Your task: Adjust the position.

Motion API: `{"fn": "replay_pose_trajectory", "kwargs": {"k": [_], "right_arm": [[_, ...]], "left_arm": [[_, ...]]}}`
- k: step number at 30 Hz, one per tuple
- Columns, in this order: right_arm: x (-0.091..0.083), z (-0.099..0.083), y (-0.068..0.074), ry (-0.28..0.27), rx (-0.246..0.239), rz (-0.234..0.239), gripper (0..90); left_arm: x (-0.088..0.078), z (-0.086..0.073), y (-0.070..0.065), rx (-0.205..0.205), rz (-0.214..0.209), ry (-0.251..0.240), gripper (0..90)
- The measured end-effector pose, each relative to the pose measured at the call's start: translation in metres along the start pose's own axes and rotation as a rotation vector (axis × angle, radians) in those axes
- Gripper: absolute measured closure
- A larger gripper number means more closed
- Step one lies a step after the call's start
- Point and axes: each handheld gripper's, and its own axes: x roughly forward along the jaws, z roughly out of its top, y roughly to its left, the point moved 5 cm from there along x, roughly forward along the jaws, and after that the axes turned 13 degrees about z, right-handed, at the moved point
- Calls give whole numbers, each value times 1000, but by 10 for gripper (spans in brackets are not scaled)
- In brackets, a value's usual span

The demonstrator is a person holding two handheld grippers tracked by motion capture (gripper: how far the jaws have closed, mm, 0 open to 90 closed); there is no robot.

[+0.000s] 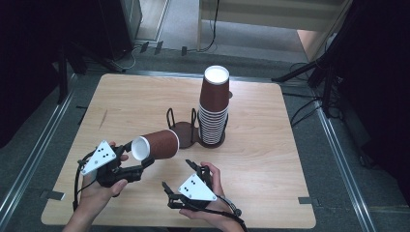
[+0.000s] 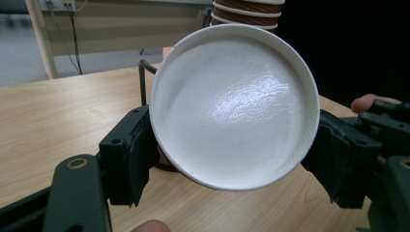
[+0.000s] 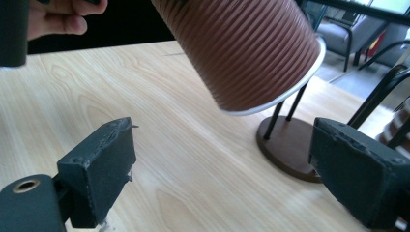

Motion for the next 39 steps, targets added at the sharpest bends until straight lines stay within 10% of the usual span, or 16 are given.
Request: {"fn": "replay_pose_trajectory", "kwargs": {"k": [15,25,39], "right_arm": [[-13,14,-14,-123,388,-35,73],[-16,20,-27,-159,629,-152,76],[-15,36,-34,-330,973,-85,73]], "left_arm": [[1,-4,0,-49,15,-112,253],[3,-6,-4,-52,10,-142,253],[3,-4,-9,-59,3,-193,253]]}}
